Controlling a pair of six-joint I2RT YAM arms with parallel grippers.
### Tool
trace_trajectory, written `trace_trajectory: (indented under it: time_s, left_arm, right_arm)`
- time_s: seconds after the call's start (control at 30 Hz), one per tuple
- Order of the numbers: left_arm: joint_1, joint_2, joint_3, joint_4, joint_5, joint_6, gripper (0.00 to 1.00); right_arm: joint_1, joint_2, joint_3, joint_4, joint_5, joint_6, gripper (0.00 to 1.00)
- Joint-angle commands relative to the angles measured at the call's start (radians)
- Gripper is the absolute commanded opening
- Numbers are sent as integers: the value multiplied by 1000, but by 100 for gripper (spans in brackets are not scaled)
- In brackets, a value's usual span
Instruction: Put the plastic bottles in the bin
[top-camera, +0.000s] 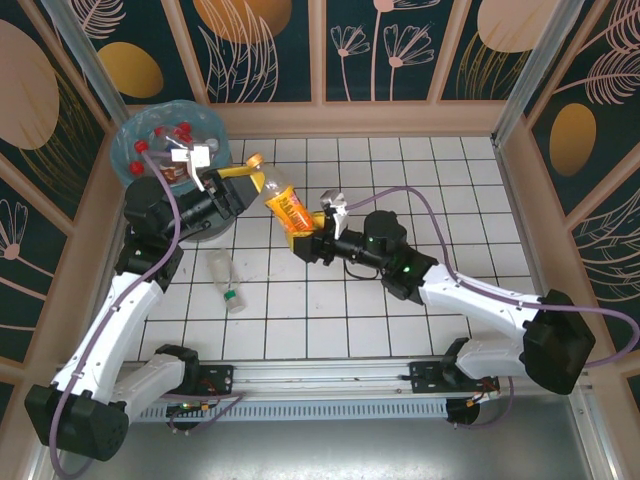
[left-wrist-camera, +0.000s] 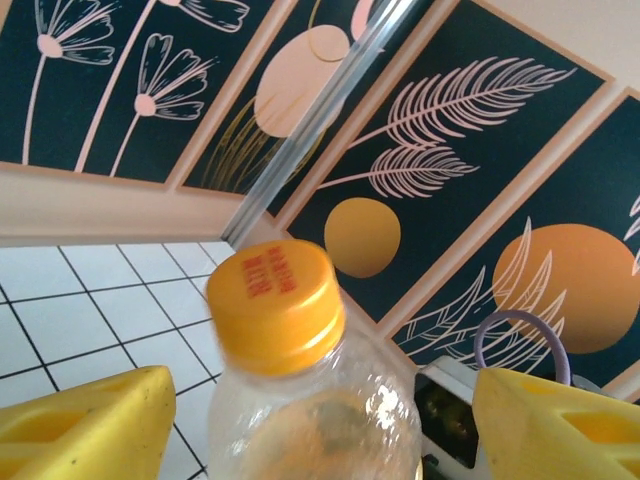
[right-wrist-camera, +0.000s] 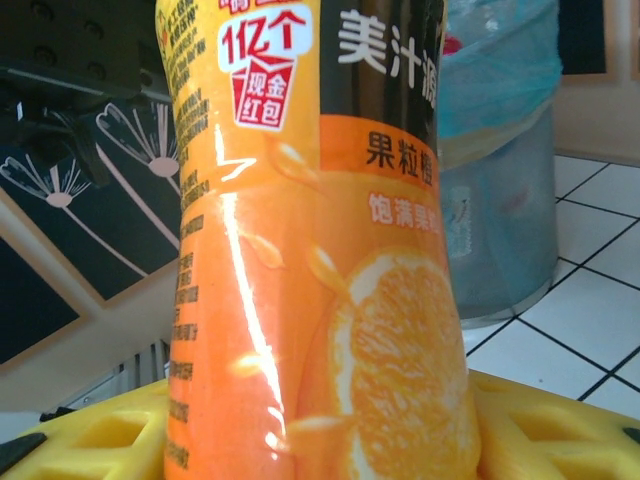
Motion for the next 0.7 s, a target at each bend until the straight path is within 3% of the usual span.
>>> trace_trajectory:
  time_s: [0.0, 0.13, 0.4, 0.47, 0.53, 0.67]
  left_arm:
    - [-4, -10, -19, 73, 5, -15, 72]
    - [-4, -11, -15, 66, -14, 2, 60]
    - [-4, -25, 0, 50, -54, 21, 13]
    - [-4, -28, 20, 26, -76, 30, 3]
    - [-3, -33, 63, -43, -160, 45, 0]
    - [-4, -18, 238, -268, -456, 102, 0]
  right_arm:
    - [20, 6, 26, 76, -42, -30, 50]
    - [32, 5, 20, 67, -54, -36, 50]
    - [38, 5, 23, 41, -39, -54, 53]
    - [41, 0, 27, 35, 5, -47, 66]
    - [49, -10, 31, 23, 124, -41, 96]
    - [52, -41, 24, 20, 332, -29, 99]
